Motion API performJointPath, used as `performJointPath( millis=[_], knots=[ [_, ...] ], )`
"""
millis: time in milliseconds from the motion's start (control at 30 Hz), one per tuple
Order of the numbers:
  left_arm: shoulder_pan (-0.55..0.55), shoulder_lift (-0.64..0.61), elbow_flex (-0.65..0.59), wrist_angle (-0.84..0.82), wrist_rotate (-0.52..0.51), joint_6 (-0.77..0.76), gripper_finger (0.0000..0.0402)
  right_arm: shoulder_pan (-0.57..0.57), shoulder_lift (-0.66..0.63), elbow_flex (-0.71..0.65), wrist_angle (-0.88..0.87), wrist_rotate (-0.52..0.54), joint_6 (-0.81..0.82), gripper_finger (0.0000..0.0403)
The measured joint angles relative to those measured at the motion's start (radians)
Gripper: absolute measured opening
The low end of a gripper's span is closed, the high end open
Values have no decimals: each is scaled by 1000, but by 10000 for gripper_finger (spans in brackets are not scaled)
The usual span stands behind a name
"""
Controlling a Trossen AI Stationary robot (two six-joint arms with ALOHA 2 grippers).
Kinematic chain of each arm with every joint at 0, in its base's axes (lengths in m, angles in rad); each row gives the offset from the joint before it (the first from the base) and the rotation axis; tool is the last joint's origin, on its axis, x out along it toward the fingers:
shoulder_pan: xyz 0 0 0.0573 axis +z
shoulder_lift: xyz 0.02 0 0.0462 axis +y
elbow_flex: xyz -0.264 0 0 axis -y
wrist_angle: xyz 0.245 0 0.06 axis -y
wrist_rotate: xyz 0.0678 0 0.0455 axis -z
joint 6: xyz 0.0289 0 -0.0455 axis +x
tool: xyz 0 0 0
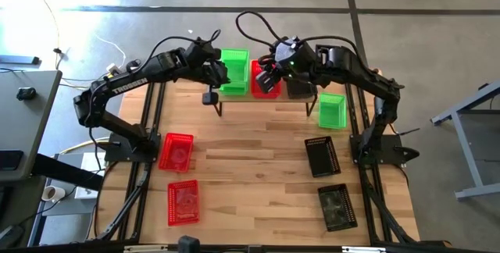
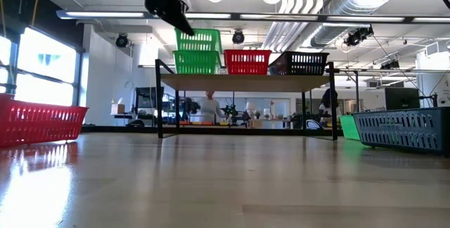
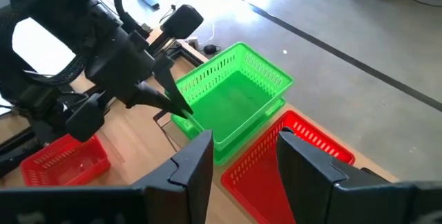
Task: Stack baskets on shelf by color
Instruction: Stack the bottom green bin on top of the green bin on the shelf
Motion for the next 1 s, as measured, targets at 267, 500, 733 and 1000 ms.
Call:
performJointPath(
  millis=[267, 500, 733, 1000],
  knots=[
    [0, 0, 0, 1, 18, -22, 3, -11, 0, 0, 0, -1, -6, 144],
    [0, 0, 0, 1, 16, -36, 18, -11, 0, 0, 0, -1, -23, 144],
    [0, 0, 0, 10, 15, -37, 44, -11, 0, 0, 0, -1, -23, 144],
    [-1, 2, 0, 11, -98, -37, 93, -11, 0, 0, 0, -1, -22, 144]
  ],
)
